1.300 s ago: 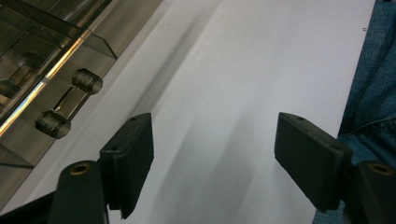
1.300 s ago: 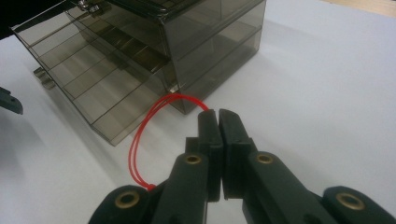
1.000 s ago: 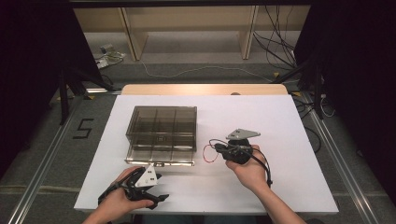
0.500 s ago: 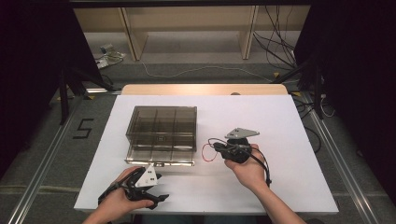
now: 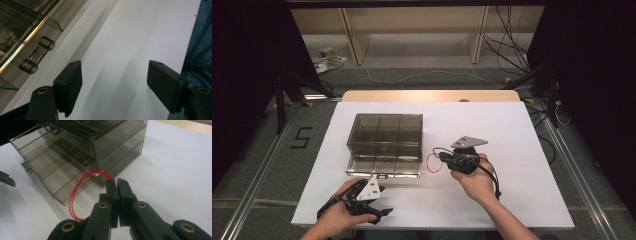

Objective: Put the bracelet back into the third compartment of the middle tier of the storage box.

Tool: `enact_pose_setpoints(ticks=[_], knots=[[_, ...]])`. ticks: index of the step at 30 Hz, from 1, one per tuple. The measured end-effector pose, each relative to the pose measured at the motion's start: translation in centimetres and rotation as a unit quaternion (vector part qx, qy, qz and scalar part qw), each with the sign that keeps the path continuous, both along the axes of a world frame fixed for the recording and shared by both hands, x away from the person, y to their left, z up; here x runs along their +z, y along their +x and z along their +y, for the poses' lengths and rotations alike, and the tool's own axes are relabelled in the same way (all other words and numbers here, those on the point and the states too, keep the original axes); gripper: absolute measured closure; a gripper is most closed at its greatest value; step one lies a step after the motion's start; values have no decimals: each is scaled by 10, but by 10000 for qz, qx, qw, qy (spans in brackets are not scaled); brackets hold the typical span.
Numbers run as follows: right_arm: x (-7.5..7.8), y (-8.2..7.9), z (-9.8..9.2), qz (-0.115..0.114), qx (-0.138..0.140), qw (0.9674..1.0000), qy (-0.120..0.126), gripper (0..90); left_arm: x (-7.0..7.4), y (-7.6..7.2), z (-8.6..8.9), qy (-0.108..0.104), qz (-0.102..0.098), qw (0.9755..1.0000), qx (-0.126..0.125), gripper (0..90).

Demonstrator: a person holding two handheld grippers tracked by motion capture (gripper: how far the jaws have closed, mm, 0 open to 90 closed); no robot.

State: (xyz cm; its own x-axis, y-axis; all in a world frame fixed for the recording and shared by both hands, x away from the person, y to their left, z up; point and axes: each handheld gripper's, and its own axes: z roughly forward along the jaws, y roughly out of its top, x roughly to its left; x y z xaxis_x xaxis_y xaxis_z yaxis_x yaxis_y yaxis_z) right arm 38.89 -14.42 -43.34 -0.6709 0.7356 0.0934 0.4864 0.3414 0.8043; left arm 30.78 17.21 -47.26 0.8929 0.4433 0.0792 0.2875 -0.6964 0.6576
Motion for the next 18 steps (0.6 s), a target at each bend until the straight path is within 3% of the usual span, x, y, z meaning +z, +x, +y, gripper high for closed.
enact_pose_setpoints(ticks=[18], knots=[[3,1,5,-67,39,10000,10,890,0,0,0,2,1,10000,-1,285]])
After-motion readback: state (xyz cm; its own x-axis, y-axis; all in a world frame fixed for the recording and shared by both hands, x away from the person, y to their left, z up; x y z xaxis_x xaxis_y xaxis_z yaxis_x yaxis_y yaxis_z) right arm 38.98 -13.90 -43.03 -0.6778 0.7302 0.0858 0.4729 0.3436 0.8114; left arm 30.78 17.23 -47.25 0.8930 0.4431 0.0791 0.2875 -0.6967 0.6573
